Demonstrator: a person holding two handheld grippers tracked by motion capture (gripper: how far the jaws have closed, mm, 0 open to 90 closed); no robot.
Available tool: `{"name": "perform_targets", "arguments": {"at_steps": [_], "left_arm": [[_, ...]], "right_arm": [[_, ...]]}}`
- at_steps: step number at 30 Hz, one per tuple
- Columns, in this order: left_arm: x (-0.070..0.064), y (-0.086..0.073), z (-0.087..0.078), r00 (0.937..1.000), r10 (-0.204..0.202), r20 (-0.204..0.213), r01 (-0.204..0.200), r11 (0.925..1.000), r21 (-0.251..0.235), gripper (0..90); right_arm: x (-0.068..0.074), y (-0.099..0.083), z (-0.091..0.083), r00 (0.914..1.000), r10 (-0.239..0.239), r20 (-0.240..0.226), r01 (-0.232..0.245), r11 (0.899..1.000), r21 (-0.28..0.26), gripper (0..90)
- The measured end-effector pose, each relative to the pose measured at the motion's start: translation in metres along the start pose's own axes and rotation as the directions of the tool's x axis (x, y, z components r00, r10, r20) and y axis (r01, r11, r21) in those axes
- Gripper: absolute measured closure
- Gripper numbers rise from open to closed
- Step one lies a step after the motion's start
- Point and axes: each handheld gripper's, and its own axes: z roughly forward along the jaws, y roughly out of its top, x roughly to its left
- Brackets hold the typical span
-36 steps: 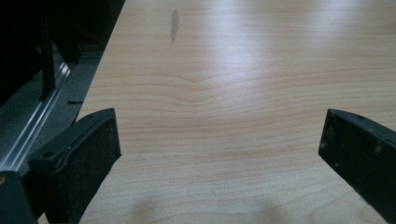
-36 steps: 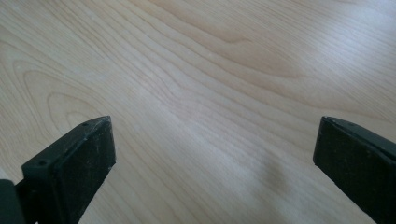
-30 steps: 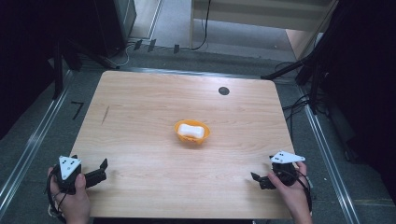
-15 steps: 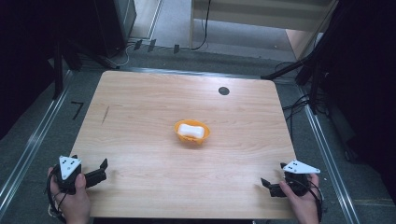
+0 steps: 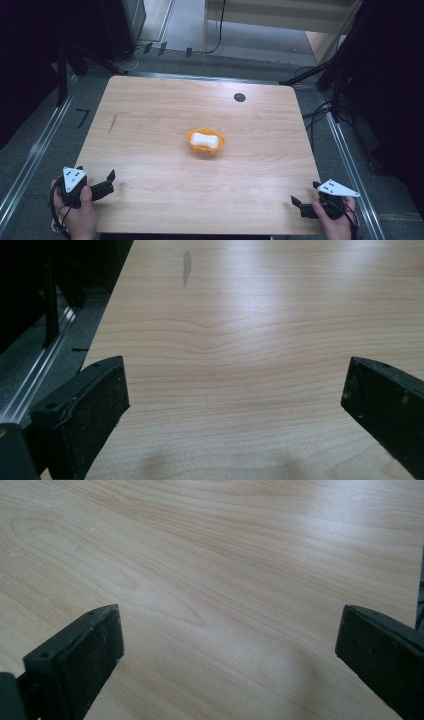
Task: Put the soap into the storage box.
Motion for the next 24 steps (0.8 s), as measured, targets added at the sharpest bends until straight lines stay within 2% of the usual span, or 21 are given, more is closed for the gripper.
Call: {"name": "perform_targets", "arguments": {"at_steps": [3, 10, 13, 15, 16, 17, 24], "left_arm": [[0.0, 0.0, 0.0, 1.0, 0.002, -0.001, -0.002, 1.0, 0.001, 0.0], [-0.001, 0.0, 0.0, 1.0, 0.003, -0.001, -0.003, 1.0, -0.001, 0.0], [-0.001, 0.0, 0.0, 1.0, 0.009, -0.005, -0.009, 1.0, 0.001, 0.0], [-0.001, 0.0, 0.0, 0.9999, 0.009, -0.005, -0.009, 1.0, 0.0, 0.0], [-0.001, 0.0, 0.0, 0.9999, 0.012, -0.006, -0.012, 0.9999, 0.001, 0.0], [-0.001, 0.0, 0.0, 0.9999, 0.012, -0.006, -0.012, 0.9999, 0.001, 0.0], [-0.002, 0.0, 0.0, 0.9998, 0.02, -0.007, -0.02, 0.9998, 0.0, 0.0]], "right_arm": [[-0.005, -0.007, -0.005, 0.9991, 0.038, 0.021, -0.038, 0.999, -0.023, 0.0], [-0.009, -0.016, -0.011, 0.996, 0.089, 0.008, -0.088, 0.993, -0.078, 0.0], [-0.013, -0.019, -0.016, 0.9895, 0.144, -0.018, -0.145, 0.98, -0.137, 0.0], [-0.013, -0.021, -0.017, 0.9891, 0.147, -0.01, -0.147, 0.978, -0.149, 0.0], [-0.013, -0.023, -0.019, 0.9879, 0.155, -0.004, -0.153, 0.971, -0.181, 0.0], [-0.012, -0.024, -0.02, 0.9875, 0.157, 0.006, -0.153, 0.97, -0.189, 0.0], [-0.01, -0.026, -0.019, 0.9856, 0.166, 0.033, -0.156, 0.967, -0.204, 0.0]]}}
